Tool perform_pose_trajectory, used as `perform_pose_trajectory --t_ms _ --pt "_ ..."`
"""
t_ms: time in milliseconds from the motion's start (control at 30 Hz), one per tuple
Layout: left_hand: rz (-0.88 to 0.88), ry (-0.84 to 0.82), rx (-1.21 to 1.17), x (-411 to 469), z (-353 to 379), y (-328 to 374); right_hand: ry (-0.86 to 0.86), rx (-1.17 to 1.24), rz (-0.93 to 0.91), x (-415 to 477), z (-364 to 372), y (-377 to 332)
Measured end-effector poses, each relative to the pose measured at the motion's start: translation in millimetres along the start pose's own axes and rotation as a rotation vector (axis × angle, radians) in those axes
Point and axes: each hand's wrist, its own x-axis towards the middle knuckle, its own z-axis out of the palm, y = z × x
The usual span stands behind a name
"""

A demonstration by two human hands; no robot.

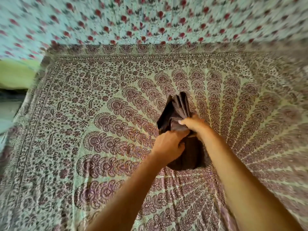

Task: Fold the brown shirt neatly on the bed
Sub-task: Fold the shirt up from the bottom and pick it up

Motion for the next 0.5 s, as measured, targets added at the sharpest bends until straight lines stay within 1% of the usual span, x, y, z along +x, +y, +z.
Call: perform_pose_trajectory --t_ms 33,67,100,133,167,200,233,267,300,367,400,433,467,500 --pt "0.02 -0.034 -0.185 -8.6 -4.3 -1.6 0.015 -0.027 -0.017 -8.6 -2.9 0.0" --pt "0.009 -0.032 -0.429 -18.6 -10.8 -5.6 0.0 -0.011 -0.035 -14.7 -5.5 1.4" --pt "-0.053 0.031 -0.68 -29.2 -19.3 -9.9 -0.018 0.015 -0.057 -22.1 -8.9 2.4" --pt "-0.159 0.154 -0.894 -38.0 -25.6 -18.0 -0.035 0.046 -0.074 -32.3 -12.4 1.4" --pt "-0.297 0.304 -1.046 -46.8 -31.5 -27.2 -0.052 0.079 -0.082 -44.9 -16.7 0.1" --pt "-0.427 0.434 -1.13 -53.8 -36.3 -37.2 -0.065 0.114 -0.081 -57.2 -22.0 -1.5" --pt "-0.533 0.508 -1.171 -60.6 -38.7 -46.9 -0.078 0.153 -0.088 -71.3 -27.6 -3.6" --pt "-0.62 0.514 -1.189 -66.2 -38.5 -55.8 -0.093 0.19 -0.104 -85.9 -33.9 -6.6" --pt "-0.693 0.471 -1.193 -70.5 -37.2 -60.7 -0.122 0.219 -0.126 -101.2 -40.5 -10.4" --pt "-0.812 0.328 -1.23 -82.3 -34.5 -62.8 -0.227 0.283 -0.168 -135.4 -54.8 -17.6" --pt "-0.824 0.256 -1.29 -86.5 -31.9 -64.3 -0.282 0.327 -0.189 -151.2 -61.2 -19.0" --pt "-0.794 0.194 -1.36 -91.6 -33.7 -60.9 -0.327 0.368 -0.209 -166.5 -67.2 -20.3" --pt "-0.767 0.157 -1.444 -94.5 -34.6 -59.8 -0.352 0.406 -0.22 -178.7 -72.3 -21.2" --pt "-0.733 0.16 -1.474 -99.2 -42.3 -49.7 -0.374 0.447 -0.232 -191.2 -77.5 -21.6"
